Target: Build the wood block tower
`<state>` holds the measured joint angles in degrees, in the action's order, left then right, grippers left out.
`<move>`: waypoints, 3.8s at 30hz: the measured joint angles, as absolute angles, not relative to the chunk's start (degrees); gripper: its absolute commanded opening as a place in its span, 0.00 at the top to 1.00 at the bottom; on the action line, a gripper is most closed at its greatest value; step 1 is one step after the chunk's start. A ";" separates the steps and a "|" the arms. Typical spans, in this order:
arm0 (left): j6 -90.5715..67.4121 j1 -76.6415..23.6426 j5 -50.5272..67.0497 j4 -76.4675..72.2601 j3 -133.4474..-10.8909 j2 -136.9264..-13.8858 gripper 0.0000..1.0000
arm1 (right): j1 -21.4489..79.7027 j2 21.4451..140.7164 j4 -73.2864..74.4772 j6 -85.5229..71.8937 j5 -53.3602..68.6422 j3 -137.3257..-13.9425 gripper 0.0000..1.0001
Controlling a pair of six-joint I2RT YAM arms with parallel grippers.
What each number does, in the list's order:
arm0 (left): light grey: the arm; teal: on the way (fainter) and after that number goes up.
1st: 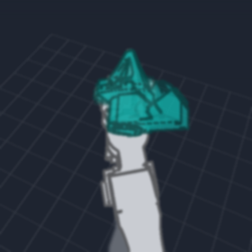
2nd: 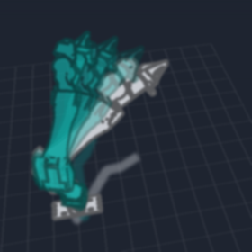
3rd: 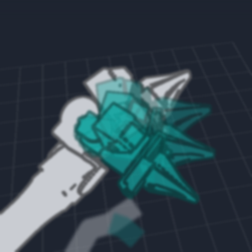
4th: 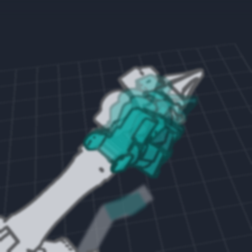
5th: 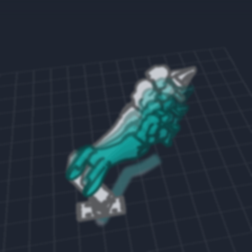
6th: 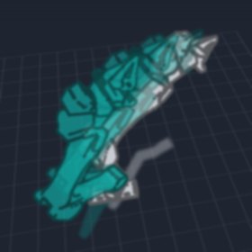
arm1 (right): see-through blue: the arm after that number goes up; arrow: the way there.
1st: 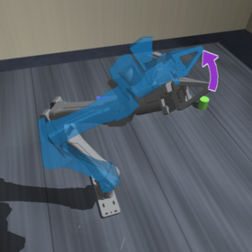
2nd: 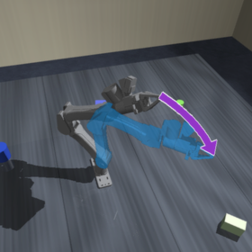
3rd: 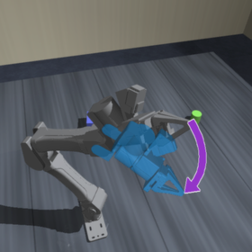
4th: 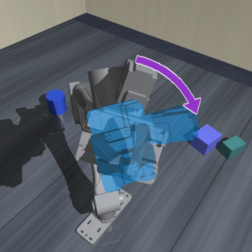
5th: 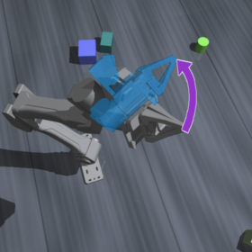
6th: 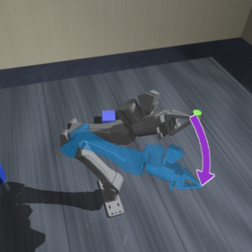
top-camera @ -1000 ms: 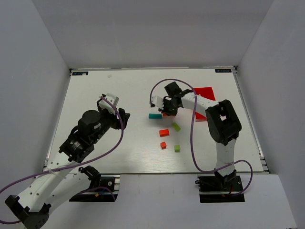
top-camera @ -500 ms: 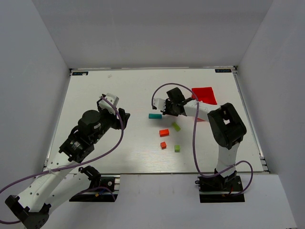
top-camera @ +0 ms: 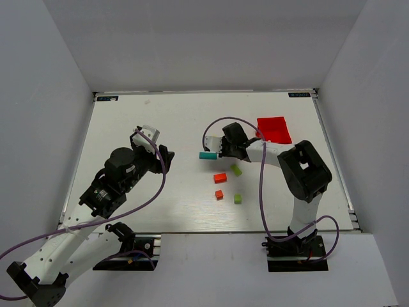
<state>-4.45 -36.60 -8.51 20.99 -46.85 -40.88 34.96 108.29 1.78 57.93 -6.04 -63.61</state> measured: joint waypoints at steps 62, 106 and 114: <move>-4.45 -36.60 -8.54 20.99 -46.85 -40.88 0.23 | 23.70 119.50 46.13 57.43 19.29 -95.81 0.37; -3.88 -36.60 -8.54 20.99 -46.85 -40.88 0.23 | 24.16 124.22 43.55 56.21 15.77 -95.55 0.82; -3.88 -36.60 -8.54 20.97 -46.85 -40.88 0.23 | 26.35 122.41 43.22 58.08 16.49 -92.64 0.82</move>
